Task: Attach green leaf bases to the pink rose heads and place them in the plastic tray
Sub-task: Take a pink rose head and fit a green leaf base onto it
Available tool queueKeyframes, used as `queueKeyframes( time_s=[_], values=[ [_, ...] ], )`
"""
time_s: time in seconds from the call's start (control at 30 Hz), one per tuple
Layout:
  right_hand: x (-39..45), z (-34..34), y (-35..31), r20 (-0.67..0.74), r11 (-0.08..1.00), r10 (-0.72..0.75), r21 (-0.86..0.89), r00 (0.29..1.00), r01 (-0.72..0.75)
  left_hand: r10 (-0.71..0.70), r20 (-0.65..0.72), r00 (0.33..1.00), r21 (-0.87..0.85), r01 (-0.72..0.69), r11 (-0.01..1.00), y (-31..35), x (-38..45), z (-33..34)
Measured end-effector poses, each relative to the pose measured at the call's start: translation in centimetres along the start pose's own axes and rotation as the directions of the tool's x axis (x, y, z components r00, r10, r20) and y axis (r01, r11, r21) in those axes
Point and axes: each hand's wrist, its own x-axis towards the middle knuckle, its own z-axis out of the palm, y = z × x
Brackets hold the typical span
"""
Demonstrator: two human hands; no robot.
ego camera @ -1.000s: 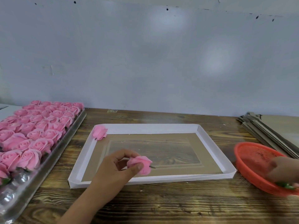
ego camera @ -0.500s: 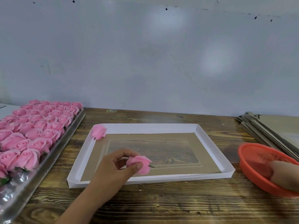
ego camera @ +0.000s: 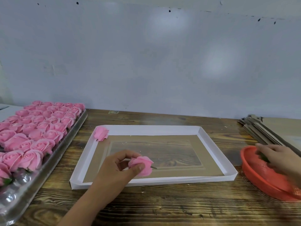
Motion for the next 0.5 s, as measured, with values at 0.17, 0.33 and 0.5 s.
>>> queueKeyframes(
  time_s=[0.17, 0.33, 0.5],
  values=[
    [0.26, -0.39, 0.86, 0.221, 0.975, 0.020, -0.222, 0.975, 0.030, -0.008, 0.006, 1.000, -0.009, 0.008, 1.000, -0.06, 0.08, -0.05],
    [0.36, 0.20, 1.06, 0.241, 0.937, 0.013, -0.342, 0.971, 0.072, -0.007, 0.001, 1.000, 0.009, 0.007, 1.000, -0.19, 0.13, 0.08],
    [0.66, 0.23, 1.02, 0.330, 0.904, 0.116, -0.425, 0.937, 0.038, -0.007, 0.004, 1.000, 0.011, 0.007, 1.000, -0.10, 0.09, 0.04]
  ],
)
